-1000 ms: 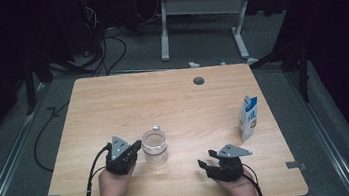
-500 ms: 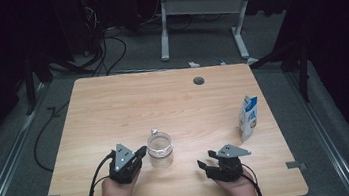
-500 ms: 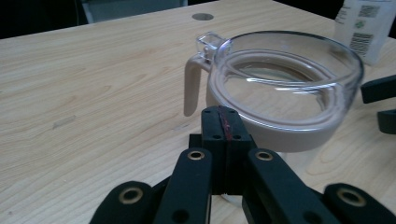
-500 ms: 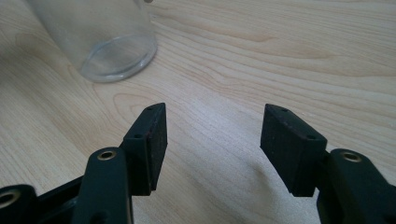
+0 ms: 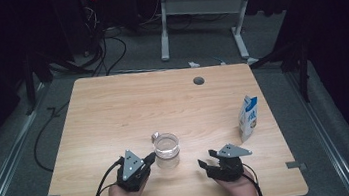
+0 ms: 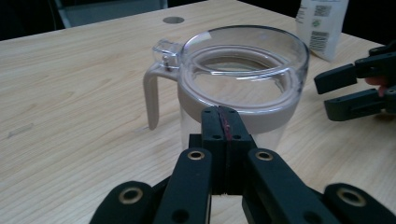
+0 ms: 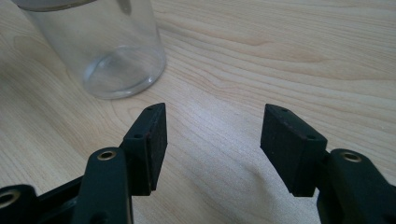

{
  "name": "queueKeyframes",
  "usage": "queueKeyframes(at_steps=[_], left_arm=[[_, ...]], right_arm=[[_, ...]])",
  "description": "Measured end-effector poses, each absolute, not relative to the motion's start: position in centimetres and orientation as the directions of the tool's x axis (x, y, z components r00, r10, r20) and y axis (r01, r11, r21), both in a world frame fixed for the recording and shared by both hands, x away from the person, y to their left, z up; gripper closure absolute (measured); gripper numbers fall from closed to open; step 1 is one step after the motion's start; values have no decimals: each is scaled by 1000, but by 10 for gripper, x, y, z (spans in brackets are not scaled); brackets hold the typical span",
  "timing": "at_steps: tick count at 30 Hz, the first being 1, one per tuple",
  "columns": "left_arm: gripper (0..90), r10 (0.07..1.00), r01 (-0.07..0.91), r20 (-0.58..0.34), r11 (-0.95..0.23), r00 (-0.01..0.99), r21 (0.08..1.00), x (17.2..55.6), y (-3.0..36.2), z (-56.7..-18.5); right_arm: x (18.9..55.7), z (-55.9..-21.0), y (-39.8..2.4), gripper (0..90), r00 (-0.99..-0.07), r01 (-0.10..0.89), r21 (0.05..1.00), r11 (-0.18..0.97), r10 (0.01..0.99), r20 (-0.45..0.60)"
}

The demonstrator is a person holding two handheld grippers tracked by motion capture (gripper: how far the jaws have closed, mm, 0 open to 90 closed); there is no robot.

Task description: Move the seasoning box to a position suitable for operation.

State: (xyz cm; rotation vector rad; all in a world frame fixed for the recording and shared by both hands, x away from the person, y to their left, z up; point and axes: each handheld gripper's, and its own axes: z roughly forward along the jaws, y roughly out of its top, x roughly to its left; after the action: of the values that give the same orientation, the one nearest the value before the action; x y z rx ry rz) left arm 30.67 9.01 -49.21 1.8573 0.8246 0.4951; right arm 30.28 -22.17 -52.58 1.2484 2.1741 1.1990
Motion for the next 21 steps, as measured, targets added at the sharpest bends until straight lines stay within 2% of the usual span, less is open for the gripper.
queueKeyframes(at_steps=[15, 21], left_arm=[[890, 686, 298, -28, -279, 727, 913, 298, 69, -492], [826, 701, 311, -21, -290, 713, 905, 300, 75, -492]], right_arm=[[303, -525, -221, 413, -542, 525, 814, 248, 835, 95], [302, -524, -221, 410, -543, 517, 816, 258, 836, 79]])
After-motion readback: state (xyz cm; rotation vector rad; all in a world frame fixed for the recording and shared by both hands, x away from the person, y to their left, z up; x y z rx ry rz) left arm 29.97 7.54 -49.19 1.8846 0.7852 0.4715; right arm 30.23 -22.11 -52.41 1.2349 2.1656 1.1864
